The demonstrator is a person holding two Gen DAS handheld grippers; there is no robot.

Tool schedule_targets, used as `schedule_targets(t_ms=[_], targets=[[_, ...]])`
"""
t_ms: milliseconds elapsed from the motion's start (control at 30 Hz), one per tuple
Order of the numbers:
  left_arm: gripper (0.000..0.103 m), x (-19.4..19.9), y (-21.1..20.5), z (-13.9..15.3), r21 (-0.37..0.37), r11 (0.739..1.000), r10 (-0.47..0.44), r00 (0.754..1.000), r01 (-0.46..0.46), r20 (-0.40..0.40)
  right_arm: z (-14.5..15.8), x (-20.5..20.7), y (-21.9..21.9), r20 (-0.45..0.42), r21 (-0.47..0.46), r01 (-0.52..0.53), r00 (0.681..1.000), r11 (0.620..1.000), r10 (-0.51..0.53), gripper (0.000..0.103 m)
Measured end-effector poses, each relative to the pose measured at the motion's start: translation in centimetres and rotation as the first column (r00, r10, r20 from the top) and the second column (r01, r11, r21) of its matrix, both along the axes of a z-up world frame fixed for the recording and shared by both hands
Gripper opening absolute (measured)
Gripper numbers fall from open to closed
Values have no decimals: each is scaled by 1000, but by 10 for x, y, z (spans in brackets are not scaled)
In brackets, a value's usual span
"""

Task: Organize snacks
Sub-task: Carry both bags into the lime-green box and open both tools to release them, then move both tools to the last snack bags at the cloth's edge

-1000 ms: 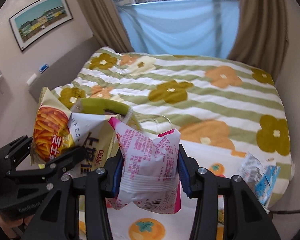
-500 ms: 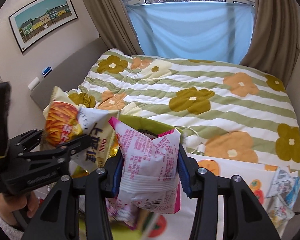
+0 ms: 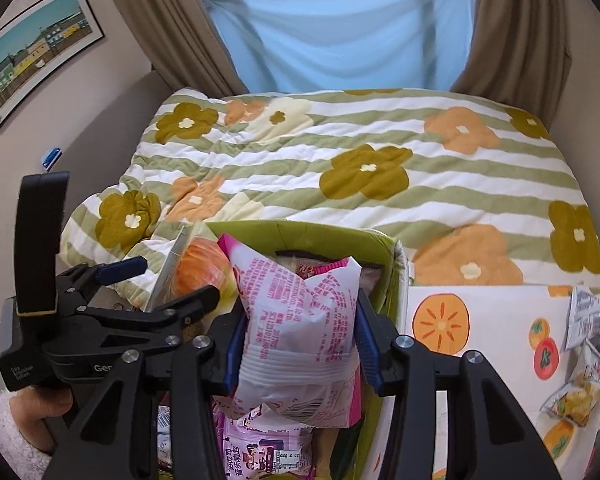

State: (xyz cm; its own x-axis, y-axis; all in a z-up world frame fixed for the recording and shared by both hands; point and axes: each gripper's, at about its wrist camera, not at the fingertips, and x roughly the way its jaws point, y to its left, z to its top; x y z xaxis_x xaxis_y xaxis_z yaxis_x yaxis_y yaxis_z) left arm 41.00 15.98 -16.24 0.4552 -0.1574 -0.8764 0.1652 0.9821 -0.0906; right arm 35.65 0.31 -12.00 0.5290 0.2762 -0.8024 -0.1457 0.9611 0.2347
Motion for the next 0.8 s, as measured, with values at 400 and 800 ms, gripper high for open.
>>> schedule_targets(t_ms=[400, 800], targets=[[103, -55, 30, 17, -18, 994, 105, 994, -104, 43, -16, -6, 11, -43, 13, -78, 996, 997, 79, 44], [103, -74, 37, 10, -12, 993, 117, 993, -117, 12, -32, -12, 12, -39, 39, -33, 999, 999, 35, 102]])
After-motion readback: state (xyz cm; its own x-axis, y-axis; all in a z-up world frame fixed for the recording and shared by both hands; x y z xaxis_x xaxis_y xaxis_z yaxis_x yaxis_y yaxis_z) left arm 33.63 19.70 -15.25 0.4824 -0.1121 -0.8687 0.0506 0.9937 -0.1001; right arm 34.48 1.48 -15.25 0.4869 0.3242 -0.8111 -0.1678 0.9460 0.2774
